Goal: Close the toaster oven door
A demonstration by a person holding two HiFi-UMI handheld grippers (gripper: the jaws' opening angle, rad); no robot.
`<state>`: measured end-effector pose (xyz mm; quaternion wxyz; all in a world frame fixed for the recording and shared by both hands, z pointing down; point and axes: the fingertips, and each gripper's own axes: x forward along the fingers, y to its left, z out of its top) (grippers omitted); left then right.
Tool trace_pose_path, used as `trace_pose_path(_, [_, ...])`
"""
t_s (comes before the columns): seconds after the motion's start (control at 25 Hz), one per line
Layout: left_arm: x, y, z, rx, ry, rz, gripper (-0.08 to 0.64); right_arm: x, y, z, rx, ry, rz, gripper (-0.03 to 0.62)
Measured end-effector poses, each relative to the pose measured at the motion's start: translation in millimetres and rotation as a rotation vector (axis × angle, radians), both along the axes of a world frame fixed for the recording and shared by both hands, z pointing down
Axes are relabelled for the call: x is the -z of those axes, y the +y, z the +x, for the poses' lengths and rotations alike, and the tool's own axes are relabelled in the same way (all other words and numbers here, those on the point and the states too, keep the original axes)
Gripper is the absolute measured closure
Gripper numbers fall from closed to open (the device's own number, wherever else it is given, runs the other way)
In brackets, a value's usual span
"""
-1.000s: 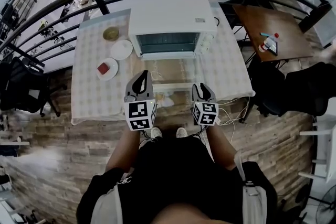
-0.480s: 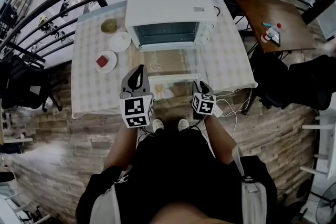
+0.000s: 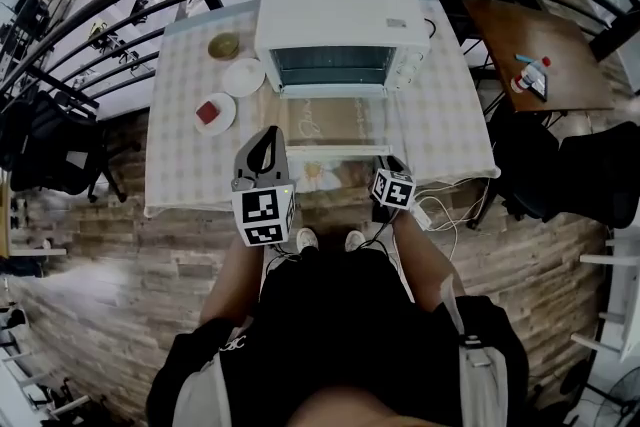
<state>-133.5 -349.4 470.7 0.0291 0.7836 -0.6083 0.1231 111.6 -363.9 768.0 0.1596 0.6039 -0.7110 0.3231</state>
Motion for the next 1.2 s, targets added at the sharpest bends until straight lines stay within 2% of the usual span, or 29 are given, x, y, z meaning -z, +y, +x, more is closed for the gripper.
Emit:
trace_pose_path(0.16, [0.8, 0.2, -5.3, 0.02, 0.002, 0.002, 0.545, -2.8, -6.7, -2.1, 0.009, -0.017, -0.016, 0.459])
trace_pose_path(0.28, [2.3, 1.6, -7.3, 0.026, 0.003, 0.006, 0.545, 0.0, -7.7, -5.2, 0.027, 0.011, -0.013, 0.493])
trace_pose_path(0.52, [6.4, 2.0, -10.5, 0.022, 0.044, 0.025, 0.545, 17.6, -10.6, -4.7, -0.001, -0.003, 0.018, 0.502])
trace_pose_path(1.2, [15.0, -0.2, -21.5, 0.044, 0.085, 0.056, 0.545, 134.9, -65.1, -2.4, -0.011, -0.028, 0.286, 0.497])
